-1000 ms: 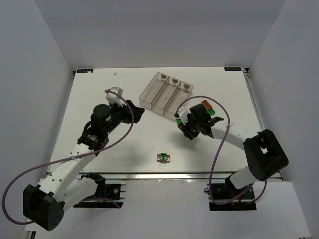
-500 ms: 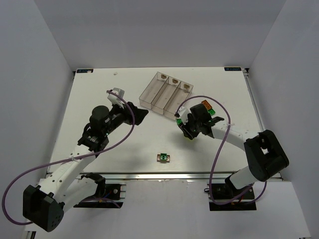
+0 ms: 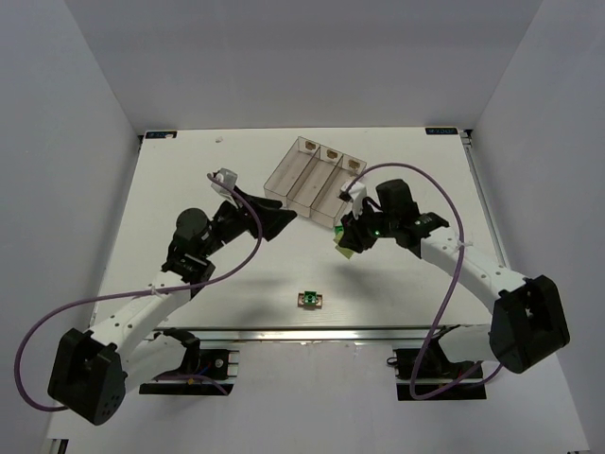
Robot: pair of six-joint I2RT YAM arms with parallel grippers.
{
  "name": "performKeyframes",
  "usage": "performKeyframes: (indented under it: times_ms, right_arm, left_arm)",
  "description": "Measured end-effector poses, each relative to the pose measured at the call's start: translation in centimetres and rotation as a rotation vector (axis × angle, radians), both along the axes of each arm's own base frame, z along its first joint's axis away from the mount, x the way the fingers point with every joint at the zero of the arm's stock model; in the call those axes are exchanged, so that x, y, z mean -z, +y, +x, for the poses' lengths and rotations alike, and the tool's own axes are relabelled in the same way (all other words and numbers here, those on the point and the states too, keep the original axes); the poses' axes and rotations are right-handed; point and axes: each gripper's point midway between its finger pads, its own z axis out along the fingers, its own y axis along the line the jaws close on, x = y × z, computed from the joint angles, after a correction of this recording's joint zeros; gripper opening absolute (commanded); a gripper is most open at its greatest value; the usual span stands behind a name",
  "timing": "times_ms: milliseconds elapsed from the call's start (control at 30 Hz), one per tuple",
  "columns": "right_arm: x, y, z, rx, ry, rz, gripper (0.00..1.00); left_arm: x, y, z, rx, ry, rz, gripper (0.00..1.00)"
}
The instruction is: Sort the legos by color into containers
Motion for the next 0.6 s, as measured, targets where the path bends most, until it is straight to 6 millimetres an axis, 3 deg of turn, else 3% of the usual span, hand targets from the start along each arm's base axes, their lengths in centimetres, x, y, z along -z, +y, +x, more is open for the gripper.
performKeyframes:
  times_ms: [167,300,433,600]
  right_arm:
    - [-5.3,2.7,0.6,-0.074,-0.003,0.120,0.00]
    - [-8.3,4.7,1.5,-0.125,0.011,0.186,0.00]
    - [-9.0,5.5,0.9,-0.161,0.053,0.231,0.00]
    - [-8.5,5.7,-0.8,-0.196,0.120,0.272,0.00]
  left_arm:
    - [-0.3,-1.0,1.3,0.010,-0.001,-0.030,0.82]
    - [-0.2,-1.6,2.2,0.016,-0.008,-0.053,0.82]
    - [-0.1,-2.1,2.8,0.024,-0.018,-0.077,0.82]
    - [-0.7,-2.4,2.6,0.053,-0.044,-0.108,0.82]
